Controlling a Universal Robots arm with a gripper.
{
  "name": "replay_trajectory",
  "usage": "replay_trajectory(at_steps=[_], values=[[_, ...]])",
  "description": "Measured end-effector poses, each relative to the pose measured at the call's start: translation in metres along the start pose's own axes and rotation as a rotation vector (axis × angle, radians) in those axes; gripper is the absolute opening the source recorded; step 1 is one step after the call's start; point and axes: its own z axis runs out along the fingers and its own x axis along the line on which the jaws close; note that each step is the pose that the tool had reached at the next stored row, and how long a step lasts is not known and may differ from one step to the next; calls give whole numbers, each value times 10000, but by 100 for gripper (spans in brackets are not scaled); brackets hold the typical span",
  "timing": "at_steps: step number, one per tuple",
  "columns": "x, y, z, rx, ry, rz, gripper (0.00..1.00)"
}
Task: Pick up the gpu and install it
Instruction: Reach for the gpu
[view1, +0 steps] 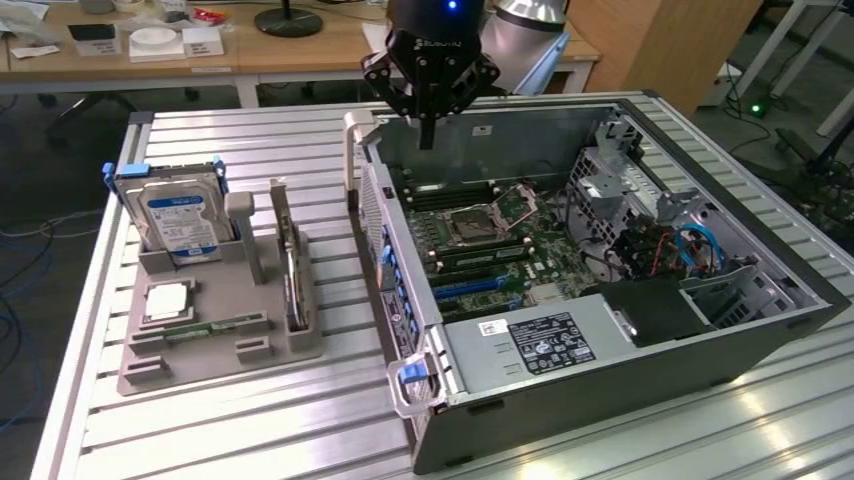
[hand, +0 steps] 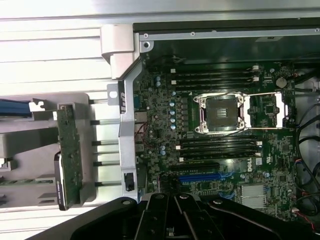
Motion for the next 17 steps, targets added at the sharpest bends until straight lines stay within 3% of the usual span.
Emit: replay_trajectory(at_steps=[17], values=[[137, -12, -4, 0, 0, 0, 11]])
